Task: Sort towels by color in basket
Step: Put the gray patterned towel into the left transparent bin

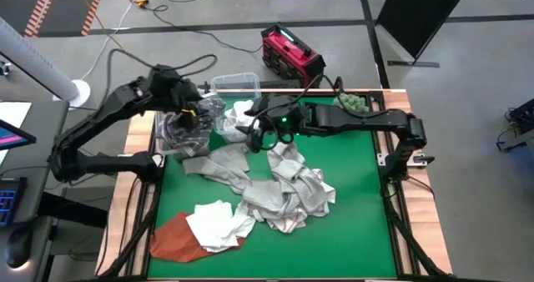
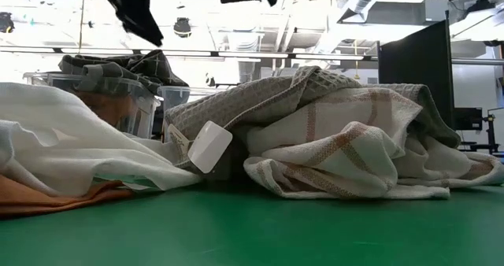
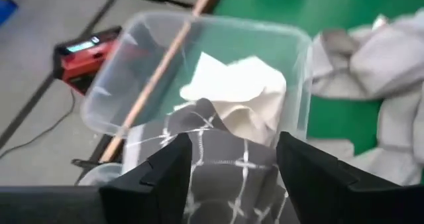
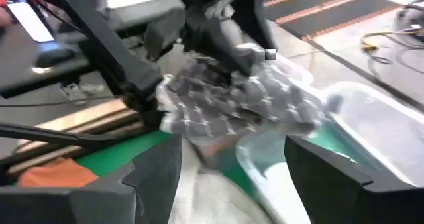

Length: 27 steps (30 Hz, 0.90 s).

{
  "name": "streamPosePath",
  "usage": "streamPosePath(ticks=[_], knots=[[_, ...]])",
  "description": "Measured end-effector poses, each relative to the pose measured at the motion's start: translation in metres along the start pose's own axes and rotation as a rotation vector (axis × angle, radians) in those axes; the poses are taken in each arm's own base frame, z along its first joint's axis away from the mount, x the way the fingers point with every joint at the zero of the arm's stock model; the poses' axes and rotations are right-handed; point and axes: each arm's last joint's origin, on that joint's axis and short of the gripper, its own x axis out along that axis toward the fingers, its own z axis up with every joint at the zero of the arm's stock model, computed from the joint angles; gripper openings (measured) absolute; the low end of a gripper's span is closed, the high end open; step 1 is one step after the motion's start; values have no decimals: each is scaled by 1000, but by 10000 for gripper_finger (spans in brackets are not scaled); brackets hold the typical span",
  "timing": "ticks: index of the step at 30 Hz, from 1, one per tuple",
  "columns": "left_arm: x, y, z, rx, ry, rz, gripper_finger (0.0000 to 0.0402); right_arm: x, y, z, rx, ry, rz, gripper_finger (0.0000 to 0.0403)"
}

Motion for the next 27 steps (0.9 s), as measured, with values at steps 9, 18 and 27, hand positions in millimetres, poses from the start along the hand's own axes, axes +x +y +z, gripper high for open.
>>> streamPosePath(ticks=[9, 18, 27], knots=[[61, 0, -7, 87, 277, -71, 215, -30, -4, 11, -57, 0, -34, 295], [58, 2, -13, 147, 375, 48, 57, -30, -4, 11, -86, 0, -35, 295], [-1, 1, -15, 142, 298, 151, 4, -30, -4, 11, -89, 0, -35, 295]])
